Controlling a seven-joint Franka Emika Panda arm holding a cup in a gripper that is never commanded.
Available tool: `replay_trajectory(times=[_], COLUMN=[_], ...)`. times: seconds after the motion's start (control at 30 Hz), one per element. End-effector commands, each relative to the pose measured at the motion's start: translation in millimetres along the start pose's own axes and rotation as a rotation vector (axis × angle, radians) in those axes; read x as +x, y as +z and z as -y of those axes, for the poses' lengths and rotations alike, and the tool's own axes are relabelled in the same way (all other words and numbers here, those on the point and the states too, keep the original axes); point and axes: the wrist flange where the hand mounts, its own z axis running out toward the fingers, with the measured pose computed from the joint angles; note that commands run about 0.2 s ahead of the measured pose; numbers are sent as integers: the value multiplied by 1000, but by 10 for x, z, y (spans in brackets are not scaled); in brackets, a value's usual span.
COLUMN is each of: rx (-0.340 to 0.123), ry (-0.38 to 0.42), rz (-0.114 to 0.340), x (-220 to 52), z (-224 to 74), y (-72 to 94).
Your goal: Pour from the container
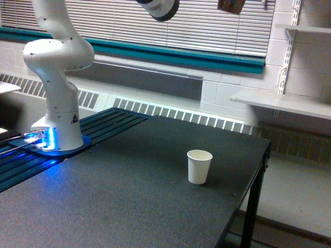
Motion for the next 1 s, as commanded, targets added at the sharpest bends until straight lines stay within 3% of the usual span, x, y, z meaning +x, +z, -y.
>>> replay_trajectory(times=[0.03,0.6,1.0], rx=[3,-41,-110], ry=[-17,-19,3], rz=[11,30,44], x=[-111,-451,-728], z=[17,-314,-649], y=[-46,-124,-146])
